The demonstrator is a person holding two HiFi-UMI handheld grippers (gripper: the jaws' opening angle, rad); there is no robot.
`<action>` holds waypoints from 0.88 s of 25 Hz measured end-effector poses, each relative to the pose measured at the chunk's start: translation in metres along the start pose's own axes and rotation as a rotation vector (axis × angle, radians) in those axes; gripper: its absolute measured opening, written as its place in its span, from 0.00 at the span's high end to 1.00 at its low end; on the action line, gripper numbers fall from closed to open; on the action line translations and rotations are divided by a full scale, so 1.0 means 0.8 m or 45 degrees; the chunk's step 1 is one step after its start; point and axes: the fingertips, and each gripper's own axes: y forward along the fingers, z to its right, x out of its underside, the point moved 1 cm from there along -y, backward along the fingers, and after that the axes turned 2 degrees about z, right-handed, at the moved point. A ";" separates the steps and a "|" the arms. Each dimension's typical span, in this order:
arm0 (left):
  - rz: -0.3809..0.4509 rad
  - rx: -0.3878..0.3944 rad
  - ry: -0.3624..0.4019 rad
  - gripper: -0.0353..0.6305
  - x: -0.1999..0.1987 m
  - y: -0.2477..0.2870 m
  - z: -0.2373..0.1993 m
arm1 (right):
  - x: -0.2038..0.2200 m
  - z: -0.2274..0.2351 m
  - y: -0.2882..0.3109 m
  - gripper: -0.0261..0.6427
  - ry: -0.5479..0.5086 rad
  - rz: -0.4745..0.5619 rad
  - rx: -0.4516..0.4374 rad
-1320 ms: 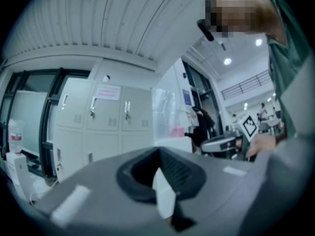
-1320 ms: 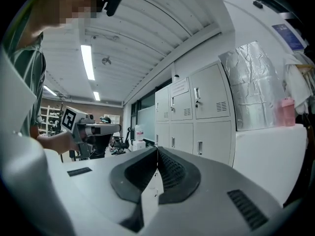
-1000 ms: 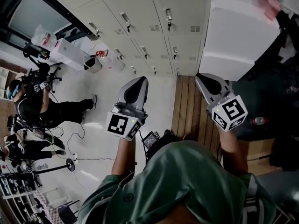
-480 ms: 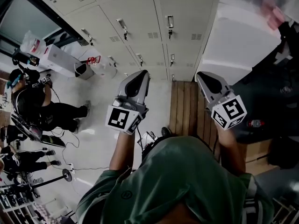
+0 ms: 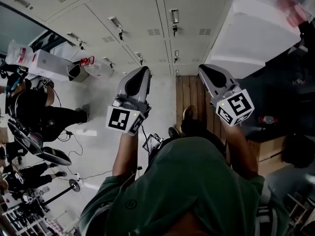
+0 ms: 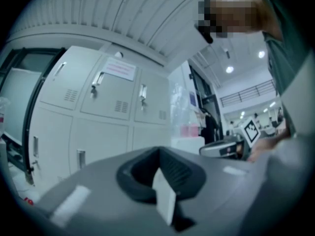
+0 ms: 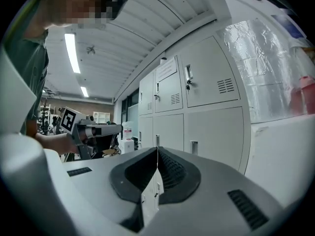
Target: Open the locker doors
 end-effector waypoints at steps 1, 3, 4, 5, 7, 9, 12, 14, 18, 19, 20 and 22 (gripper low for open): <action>0.005 0.003 0.007 0.95 0.003 0.008 -0.005 | 0.004 0.007 0.010 0.95 0.007 0.001 -0.007; 0.007 0.004 0.032 0.95 0.008 0.024 -0.016 | 0.013 0.021 0.030 0.95 0.025 0.004 -0.019; 0.002 -0.001 0.045 0.95 0.011 0.032 -0.022 | 0.017 0.029 0.040 0.95 0.033 0.004 -0.025; -0.006 -0.005 0.056 0.95 0.015 0.041 -0.028 | 0.022 0.038 0.049 0.95 0.037 0.005 -0.031; -0.014 -0.009 0.081 0.95 0.022 0.059 -0.040 | 0.032 0.057 0.069 0.95 0.037 0.007 -0.042; -0.020 -0.018 0.110 0.95 0.031 0.077 -0.055 | 0.046 0.073 0.091 0.95 0.050 0.006 -0.052; -0.027 -0.057 0.097 0.95 0.049 0.100 -0.082 | 0.072 0.092 0.120 0.95 0.064 -0.011 -0.063; -0.029 -0.065 0.067 0.95 0.060 0.113 -0.093 | 0.089 0.101 0.135 0.95 0.067 -0.028 -0.060; -0.050 0.007 0.091 0.95 0.095 0.135 -0.110 | 0.127 0.118 0.158 0.95 0.062 -0.036 -0.025; -0.053 0.022 0.096 0.95 0.107 0.140 -0.116 | 0.139 0.122 0.165 0.95 0.061 -0.037 -0.014; -0.061 0.036 0.099 0.95 0.121 0.144 -0.123 | 0.154 0.126 0.173 0.95 0.059 -0.038 -0.001; -0.088 0.067 0.098 0.95 0.159 0.147 -0.138 | 0.186 0.131 0.191 0.95 0.054 -0.045 0.029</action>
